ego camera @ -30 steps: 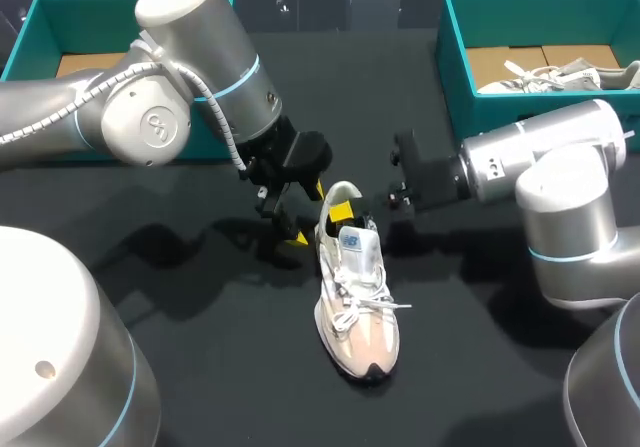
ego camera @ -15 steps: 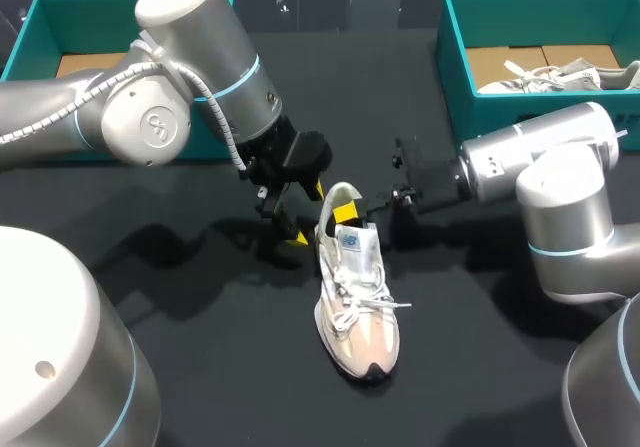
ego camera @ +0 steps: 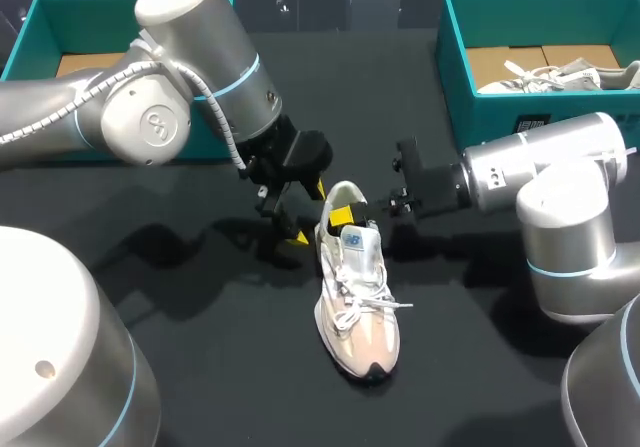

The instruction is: Take the shoe out of the shoebox, open the shoe tongue, remove and reinsert the insole, then place the shoe into the shoebox

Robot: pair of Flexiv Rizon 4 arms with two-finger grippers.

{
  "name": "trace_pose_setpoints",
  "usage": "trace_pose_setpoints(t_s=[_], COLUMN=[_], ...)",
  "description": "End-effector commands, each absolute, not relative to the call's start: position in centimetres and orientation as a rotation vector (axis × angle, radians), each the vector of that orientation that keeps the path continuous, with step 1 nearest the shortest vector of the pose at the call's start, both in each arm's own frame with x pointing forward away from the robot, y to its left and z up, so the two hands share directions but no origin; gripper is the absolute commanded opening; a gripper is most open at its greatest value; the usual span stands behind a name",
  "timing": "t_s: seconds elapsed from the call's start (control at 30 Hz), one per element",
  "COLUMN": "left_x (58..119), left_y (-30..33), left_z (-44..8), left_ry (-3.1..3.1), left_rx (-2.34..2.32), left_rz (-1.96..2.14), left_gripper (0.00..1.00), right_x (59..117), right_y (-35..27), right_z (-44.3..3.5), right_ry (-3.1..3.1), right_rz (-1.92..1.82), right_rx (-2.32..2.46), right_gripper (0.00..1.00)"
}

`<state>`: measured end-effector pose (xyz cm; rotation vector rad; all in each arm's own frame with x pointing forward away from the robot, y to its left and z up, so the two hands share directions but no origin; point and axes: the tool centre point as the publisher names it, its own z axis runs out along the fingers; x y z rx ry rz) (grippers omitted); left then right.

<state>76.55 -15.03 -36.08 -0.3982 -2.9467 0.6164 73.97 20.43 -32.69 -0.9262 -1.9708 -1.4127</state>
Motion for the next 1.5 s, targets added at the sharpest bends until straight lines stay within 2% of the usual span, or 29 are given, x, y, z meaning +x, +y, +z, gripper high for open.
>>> trace_pose_setpoints(t_s=[0.03,0.93,1.5], left_x=[76.5,78.7,80.6], left_y=[-14.0,-6.9,-1.5], left_z=[-35.1,-30.1,-26.8], left_ry=[-2.944,-2.836,-2.699], left_rx=[-0.408,-0.599,-0.712], left_rz=[0.628,0.546,0.476], left_gripper=[1.00,1.00,1.00], right_x=[73.5,75.6,77.2], right_y=[19.5,11.9,5.9], right_z=[-31.2,-30.0,-27.5], right_ry=[-2.011,-2.009,-1.936], right_rz=[-1.399,-1.231,-0.700], right_rx=[-0.954,-1.194,-1.341], right_gripper=[0.47,0.47,0.44])
